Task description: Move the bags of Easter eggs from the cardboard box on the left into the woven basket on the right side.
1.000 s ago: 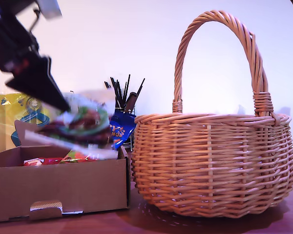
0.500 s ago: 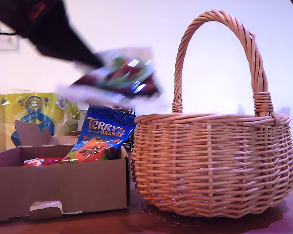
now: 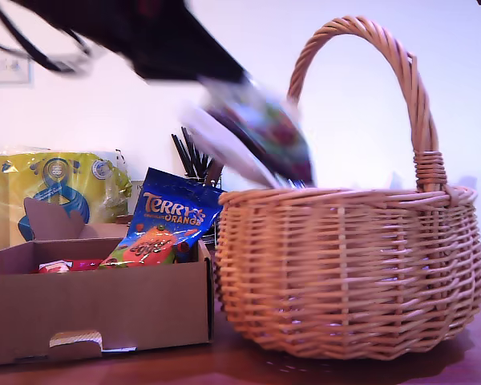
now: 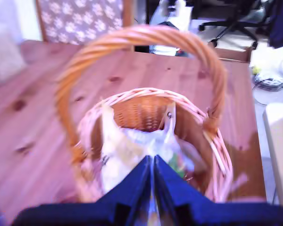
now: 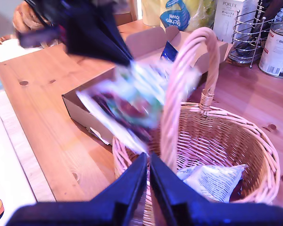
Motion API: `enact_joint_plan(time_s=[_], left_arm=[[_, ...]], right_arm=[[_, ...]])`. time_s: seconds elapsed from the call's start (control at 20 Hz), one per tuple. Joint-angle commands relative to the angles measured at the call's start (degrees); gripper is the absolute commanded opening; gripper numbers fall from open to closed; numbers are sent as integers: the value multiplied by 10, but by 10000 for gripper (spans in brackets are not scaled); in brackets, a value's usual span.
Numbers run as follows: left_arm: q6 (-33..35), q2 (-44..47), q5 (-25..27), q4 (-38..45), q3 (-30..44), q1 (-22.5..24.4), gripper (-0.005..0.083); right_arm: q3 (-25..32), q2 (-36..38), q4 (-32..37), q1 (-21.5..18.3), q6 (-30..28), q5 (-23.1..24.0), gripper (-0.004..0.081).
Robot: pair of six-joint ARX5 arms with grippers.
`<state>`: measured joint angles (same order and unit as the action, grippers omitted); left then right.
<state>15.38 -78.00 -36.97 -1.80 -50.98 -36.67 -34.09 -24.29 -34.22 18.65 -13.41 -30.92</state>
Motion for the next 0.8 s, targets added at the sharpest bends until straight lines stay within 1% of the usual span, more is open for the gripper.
enact_joint_plan(time_s=[0.0, 0.2, 0.4, 0.5, 0.6, 0.75], left_arm=[[-21, -25, 5, 42, 4, -14, -24], [-21, -73, 59, 107, 4, -44, -24], [-20, -64, 62, 98, 4, -43, -24], [-15, -46, 77, 78, 4, -30, -24], [3, -24, 103, 32, 4, -9, -24], [37, 0, 127, -44, 4, 44, -24]], right_arm=[[-4, -7, 5, 1, 0, 0, -12], [-4, -12, 5, 1, 1, 0, -12], [-5, -13, 4, 1, 0, 0, -12], [-4, -13, 4, 1, 0, 0, -12], [-4, -13, 4, 1, 0, 0, -12], [-5, -13, 4, 1, 0, 0, -12]])
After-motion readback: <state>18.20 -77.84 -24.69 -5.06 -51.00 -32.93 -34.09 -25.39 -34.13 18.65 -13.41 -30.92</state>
